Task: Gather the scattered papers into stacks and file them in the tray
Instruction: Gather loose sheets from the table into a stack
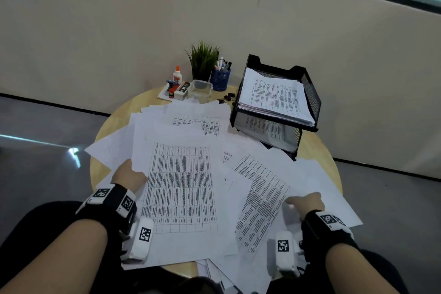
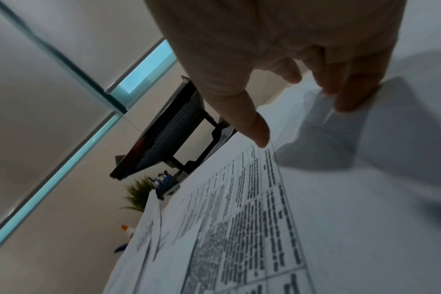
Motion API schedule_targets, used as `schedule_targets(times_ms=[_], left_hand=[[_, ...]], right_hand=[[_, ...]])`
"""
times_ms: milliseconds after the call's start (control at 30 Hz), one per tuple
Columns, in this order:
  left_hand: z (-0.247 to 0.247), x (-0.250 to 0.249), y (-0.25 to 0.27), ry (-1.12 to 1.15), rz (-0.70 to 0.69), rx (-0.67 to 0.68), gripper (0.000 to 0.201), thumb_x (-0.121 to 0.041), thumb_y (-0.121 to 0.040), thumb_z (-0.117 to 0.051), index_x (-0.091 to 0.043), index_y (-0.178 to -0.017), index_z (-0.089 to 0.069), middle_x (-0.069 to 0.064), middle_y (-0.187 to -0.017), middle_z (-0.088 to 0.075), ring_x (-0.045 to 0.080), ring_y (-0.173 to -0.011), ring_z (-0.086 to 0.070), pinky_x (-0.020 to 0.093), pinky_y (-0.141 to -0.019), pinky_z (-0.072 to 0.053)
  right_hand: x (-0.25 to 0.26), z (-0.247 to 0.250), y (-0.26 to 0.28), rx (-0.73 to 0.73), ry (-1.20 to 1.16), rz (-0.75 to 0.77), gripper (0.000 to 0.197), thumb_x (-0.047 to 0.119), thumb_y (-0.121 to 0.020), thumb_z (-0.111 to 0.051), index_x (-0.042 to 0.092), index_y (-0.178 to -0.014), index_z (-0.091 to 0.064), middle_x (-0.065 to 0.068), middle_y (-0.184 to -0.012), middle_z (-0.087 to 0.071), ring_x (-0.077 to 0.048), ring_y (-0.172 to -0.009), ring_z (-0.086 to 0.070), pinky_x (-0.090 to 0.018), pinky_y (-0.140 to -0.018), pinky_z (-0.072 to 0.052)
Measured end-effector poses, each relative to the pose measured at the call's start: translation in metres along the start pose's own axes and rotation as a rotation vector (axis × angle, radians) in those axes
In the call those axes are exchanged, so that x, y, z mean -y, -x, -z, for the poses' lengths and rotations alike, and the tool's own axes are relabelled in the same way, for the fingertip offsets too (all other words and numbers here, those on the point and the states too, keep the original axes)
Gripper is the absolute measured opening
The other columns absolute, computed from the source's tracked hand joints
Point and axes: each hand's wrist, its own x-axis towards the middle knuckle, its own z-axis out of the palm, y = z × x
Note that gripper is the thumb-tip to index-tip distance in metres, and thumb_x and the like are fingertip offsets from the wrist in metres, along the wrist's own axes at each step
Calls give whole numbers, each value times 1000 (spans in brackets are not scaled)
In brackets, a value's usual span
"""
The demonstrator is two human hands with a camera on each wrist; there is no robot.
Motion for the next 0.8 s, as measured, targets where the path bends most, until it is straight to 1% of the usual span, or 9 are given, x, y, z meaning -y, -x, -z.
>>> schedule_targets(times_ms=[133, 200, 300, 400, 500, 533, 633, 733, 800], left_hand=[[-1, 2, -3, -31, 5, 13, 44, -1, -85, -57, 5, -126, -44, 22, -128, -52, 36, -116, -49, 35, -88, -38], [-2, 4, -5, -46, 14, 15, 41, -1, -85, -56, 6, -123, -44, 23, -127, -51, 36, -115, -49, 35, -87, -38], [-3, 4, -6, -81, 17, 20, 33, 0, -85, -55, 7, -116, -44, 25, -124, -50, 35, -110, -49, 31, -80, -34], [-3, 6, -7, -104, 17, 16, 31, -1, -85, -57, 9, -111, -43, 27, -124, -49, 34, -108, -48, 30, -80, -31], [-2, 5, -6, -123, 19, 23, 35, -5, -86, -58, 10, -114, -43, 27, -128, -48, 34, -109, -47, 32, -84, -34], [-1, 5, -5, -130, 23, 25, 40, -7, -87, -58, 10, -119, -42, 27, -130, -47, 35, -113, -47, 35, -87, -36], [0, 2, 1, -154, 44, 32, 51, -9, -88, -58, 11, -131, -36, 26, -136, -43, 37, -123, -43, 36, -90, -37], [0, 1, 3, -123, 51, 22, 46, -5, -88, -56, 10, -127, -38, 26, -132, -45, 37, -119, -46, 32, -82, -34], [0, 1, 4, -100, 58, 20, 48, -5, -88, -56, 10, -129, -36, 26, -134, -44, 36, -119, -45, 34, -87, -37]], right_hand=[[-15, 3, -9, 62, -237, -1, 41, 9, -77, -76, -12, -103, -52, -20, -75, -60, -26, -60, -55, -29, -54, -41], [-22, 0, -14, 96, -327, 6, 23, 7, -75, -77, -5, -70, -58, -13, -57, -52, -22, -50, -46, -30, -55, -36], [-24, -2, -10, 153, -420, -6, 33, 0, -70, -78, 5, -48, -54, -10, -50, -48, -21, -50, -41, -33, -62, -36], [-17, 0, -1, 173, -427, -10, 14, 1, -73, -77, -1, -67, -64, -12, -58, -58, -25, -60, -50, -28, -54, -38], [-8, -5, 5, 121, -399, 18, 61, 17, -66, -83, -6, -116, -58, -19, -112, -62, -35, -98, -58, -37, -73, -49], [-7, -5, 8, 94, -406, 24, 68, 17, -67, -83, -7, -122, -51, -20, -116, -58, -35, -99, -58, -37, -74, -50], [-4, -1, 13, 86, -429, 3, 54, 12, -73, -79, -6, -111, -45, -13, -83, -54, -25, -62, -52, -29, -54, -41], [-6, -2, 13, 73, -554, 9, 64, 7, -72, -77, 1, -126, -42, -12, -66, -49, -24, -53, -48, -32, -50, -40], [-9, -5, 11, 71, -634, 46, 90, 9, -69, -77, 1, -143, -27, -17, -74, -57, -27, -63, -55, -38, -61, -50]])
